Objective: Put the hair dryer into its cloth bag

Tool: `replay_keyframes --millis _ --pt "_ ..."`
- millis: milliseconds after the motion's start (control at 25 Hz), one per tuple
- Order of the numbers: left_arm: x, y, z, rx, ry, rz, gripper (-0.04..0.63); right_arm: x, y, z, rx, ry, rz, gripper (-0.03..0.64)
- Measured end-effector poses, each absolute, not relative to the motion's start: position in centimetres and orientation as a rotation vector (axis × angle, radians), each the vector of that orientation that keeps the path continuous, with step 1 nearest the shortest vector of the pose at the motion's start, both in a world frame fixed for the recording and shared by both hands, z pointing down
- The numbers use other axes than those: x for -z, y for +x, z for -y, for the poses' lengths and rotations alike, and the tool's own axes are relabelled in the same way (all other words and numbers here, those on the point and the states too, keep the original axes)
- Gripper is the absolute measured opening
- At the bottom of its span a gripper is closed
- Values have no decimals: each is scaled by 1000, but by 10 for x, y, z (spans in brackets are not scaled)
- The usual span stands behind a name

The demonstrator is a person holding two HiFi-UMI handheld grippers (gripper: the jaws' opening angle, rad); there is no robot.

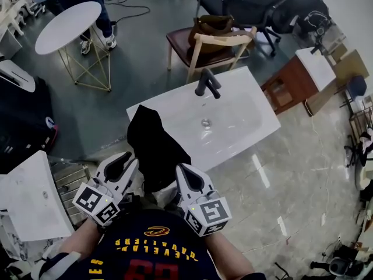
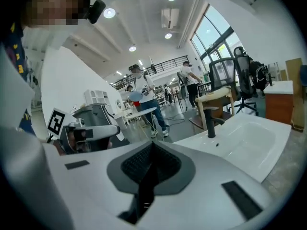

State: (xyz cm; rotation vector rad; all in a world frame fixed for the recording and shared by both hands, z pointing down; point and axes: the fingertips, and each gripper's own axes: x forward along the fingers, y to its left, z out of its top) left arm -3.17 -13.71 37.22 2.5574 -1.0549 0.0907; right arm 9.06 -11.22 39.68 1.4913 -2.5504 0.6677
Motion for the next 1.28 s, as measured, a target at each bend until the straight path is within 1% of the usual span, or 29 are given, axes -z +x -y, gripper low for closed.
replay_keyframes --millis 200,240,320,1280 --pt "-368 -22 131 -69 2529 992 94 -368 78 116 -516 1481 2607 9" --pt "-365 -19 128 -62 2541 974 77 -364 75 116 -499 1476 2613 8" --pt "-361 -14 124 -52 2563 944 5 -361 72 116 -483 1464 2624 8" --pt "-372 -17 121 -88 2548 926 3 -365 54 106 -529 1407 2653 8"
